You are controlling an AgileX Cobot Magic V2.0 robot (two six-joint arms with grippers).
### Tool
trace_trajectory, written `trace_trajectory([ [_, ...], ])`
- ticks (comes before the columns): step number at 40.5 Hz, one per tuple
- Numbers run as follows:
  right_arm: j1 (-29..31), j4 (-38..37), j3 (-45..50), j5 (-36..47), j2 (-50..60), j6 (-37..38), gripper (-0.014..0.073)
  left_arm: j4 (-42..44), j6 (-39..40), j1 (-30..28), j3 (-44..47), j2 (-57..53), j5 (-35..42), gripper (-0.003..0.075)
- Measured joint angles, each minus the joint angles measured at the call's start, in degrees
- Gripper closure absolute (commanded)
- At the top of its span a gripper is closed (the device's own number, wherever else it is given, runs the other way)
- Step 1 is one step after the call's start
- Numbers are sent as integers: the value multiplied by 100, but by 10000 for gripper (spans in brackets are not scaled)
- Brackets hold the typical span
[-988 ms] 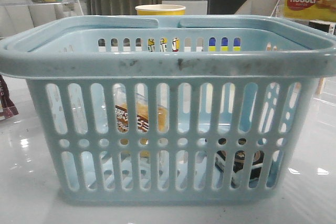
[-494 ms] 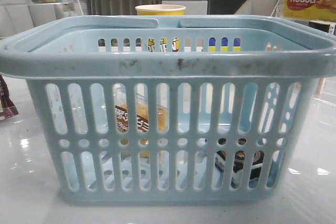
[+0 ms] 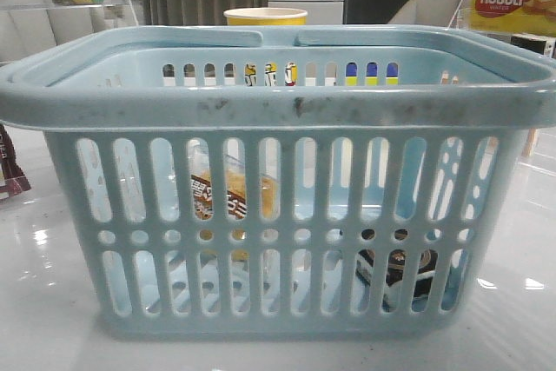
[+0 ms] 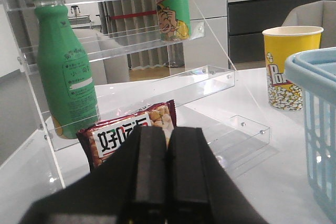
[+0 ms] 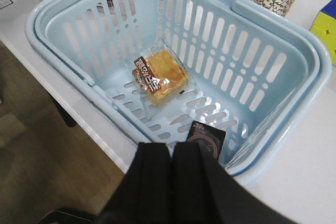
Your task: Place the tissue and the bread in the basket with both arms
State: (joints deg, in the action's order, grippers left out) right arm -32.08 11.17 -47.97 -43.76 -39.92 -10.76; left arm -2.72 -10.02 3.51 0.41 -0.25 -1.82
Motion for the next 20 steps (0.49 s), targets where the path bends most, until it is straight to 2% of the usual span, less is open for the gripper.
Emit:
trace_trajectory([
  [3,0,0,0,-9,0,0,536,-25,13,0,0,0,241,627],
  [20,0,0,0,-9,0,0,536,-28,501,0,0,0,235,627],
])
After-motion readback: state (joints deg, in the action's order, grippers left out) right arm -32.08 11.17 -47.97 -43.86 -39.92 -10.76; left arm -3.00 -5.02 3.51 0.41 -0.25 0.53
